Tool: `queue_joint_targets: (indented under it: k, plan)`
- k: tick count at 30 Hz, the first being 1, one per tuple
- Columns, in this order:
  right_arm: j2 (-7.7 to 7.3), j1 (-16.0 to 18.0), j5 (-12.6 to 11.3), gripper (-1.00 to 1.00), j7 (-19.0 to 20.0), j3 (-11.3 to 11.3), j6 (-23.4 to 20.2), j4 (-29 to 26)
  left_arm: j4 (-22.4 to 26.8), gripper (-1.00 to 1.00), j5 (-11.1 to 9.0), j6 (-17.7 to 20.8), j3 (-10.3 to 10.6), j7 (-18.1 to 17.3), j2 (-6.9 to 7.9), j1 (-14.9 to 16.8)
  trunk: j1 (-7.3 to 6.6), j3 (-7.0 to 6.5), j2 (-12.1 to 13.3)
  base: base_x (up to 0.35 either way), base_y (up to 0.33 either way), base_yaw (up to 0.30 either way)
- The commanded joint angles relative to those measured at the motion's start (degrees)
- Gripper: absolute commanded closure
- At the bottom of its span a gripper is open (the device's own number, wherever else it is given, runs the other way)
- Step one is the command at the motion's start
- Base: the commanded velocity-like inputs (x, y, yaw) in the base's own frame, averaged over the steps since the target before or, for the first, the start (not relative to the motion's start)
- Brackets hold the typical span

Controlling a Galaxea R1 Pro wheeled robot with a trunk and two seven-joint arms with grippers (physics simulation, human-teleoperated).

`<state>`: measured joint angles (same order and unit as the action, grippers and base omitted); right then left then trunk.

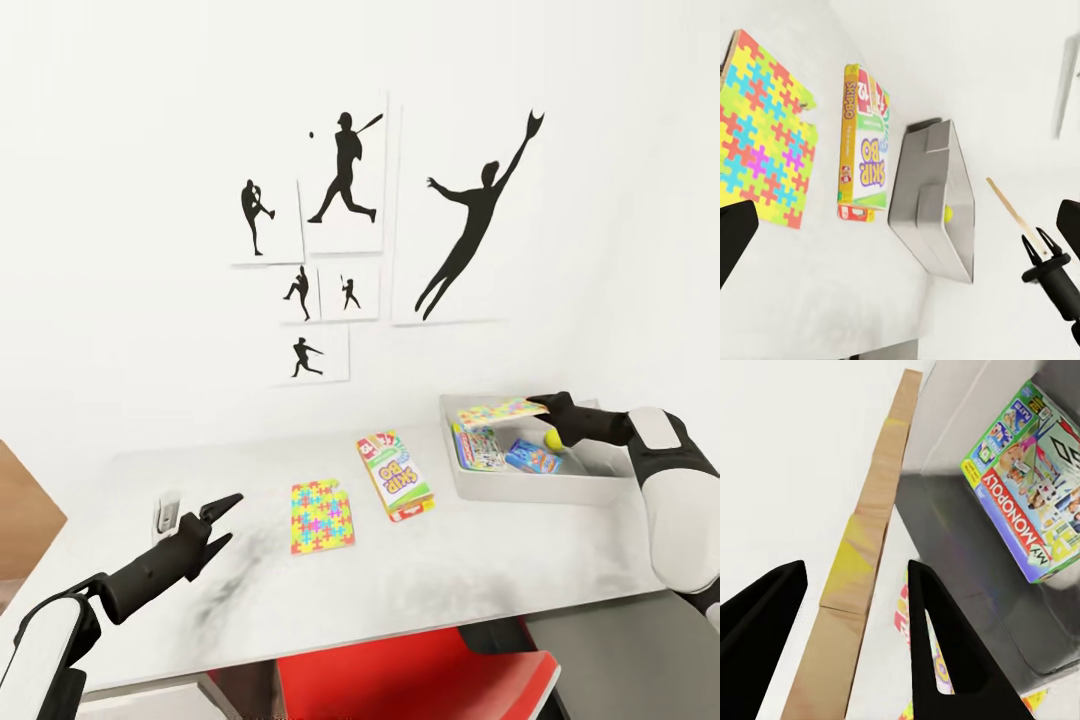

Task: Put all the toys in the child's room - the three board games (two on the bed and one on the table), the two jigsaw puzzles on the table, and the tennis ball on the table - inside the toy box on the table in the child's room.

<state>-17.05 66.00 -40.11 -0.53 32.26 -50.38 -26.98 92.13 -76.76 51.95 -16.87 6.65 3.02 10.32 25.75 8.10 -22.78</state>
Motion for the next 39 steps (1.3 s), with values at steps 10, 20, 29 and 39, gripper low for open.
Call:
queue_joint_targets:
  k: [10, 20, 29, 39]
  plan:
    - [-0.16, -0.06, -0.04, 1.0, 11.62, -0.26, 0.31, 0.0, 0.07, -1.0, -0.66, 2.26, 0.01, -2.34, 0.07, 3.65, 0.03, 1.0, -0.13, 0.0, 0.0, 0.104]
    - [-0.89, -0.3, -0.09, 1.0, 13.17, -0.19, 2.69, -0.03, 0.07, -1.0, -3.79, 5.48, 8.48, 5.79, -1.57, 13.56, 0.03, 1.88, -0.13, 0.0, 0.0, 0.114]
    - [-3.49, -1.65, -0.11, 1.0, 13.32, -0.01, 11.56, -0.02, 0.07, -1.0, -4.97, 5.19, 13.3, 9.71, -4.42, 12.69, 0.03, 2.5, -0.13, 0.0, 0.0, 0.089]
    - [-4.01, -1.9, 0.25, 1.0, 14.41, -0.12, 13.97, -0.02, 0.07, -1.0, -5.21, 5.26, 13.52, 9.55, -4.73, 12.51, 0.03, 2.81, -0.13, 0.0, 0.0, 0.059]
